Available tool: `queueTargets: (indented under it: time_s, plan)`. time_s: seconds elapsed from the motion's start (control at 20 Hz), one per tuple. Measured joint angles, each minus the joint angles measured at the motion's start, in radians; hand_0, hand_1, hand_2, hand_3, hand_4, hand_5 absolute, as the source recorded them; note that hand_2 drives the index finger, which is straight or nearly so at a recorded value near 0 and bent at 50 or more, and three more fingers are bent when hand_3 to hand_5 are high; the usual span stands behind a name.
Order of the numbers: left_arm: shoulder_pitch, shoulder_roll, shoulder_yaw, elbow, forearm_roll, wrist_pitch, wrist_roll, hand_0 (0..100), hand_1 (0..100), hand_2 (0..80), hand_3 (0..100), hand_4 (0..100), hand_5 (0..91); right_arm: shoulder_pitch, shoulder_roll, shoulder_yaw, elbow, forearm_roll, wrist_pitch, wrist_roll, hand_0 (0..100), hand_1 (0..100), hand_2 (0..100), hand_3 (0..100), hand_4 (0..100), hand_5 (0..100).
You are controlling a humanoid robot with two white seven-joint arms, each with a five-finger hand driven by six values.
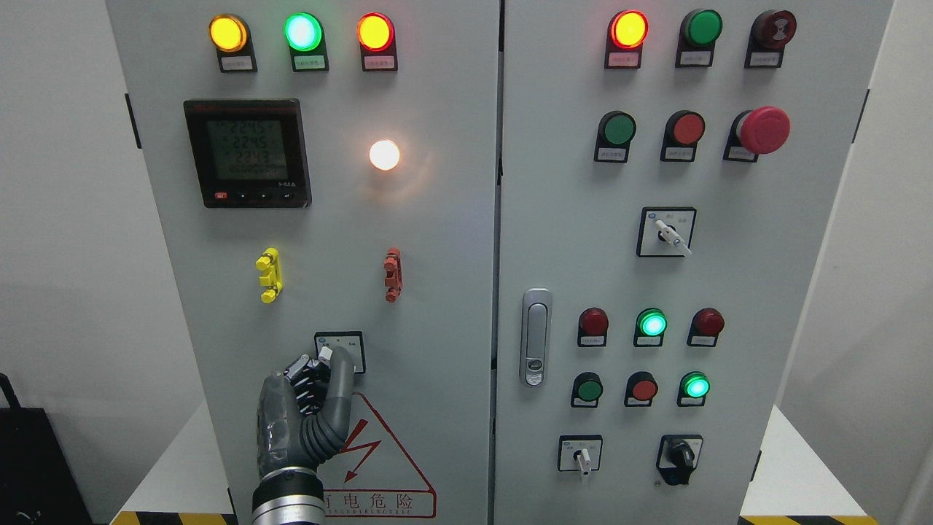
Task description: Turn on light switch 1
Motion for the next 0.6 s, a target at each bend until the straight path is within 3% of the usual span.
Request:
queueTargets:
  time_s: [0.25,0.35,0.6]
  plan:
    - [0.004,0.000,0.000,0.000,0.001,0.000,0.000,36,25,58.8,99,95,85.3,0.000,0.000,0.000,0.000,0.000,0.000,0.000,5,0,0,0,0,0]
    - [0.005,0.000,0.000,0.000,0.001,0.000,0.000,18,21,59.5,100,95,85.4,0.000,0.000,0.000,0.000,0.000,0.000,0.000,5,0,0,0,0,0]
    - [0.005,0.000,0.000,0.000,0.002,-0.003,0.000,7,20,61.3,100,95,85.5,0.000,0.000,0.000,0.000,0.000,0.000,0.000,5,0,0,0,0,0]
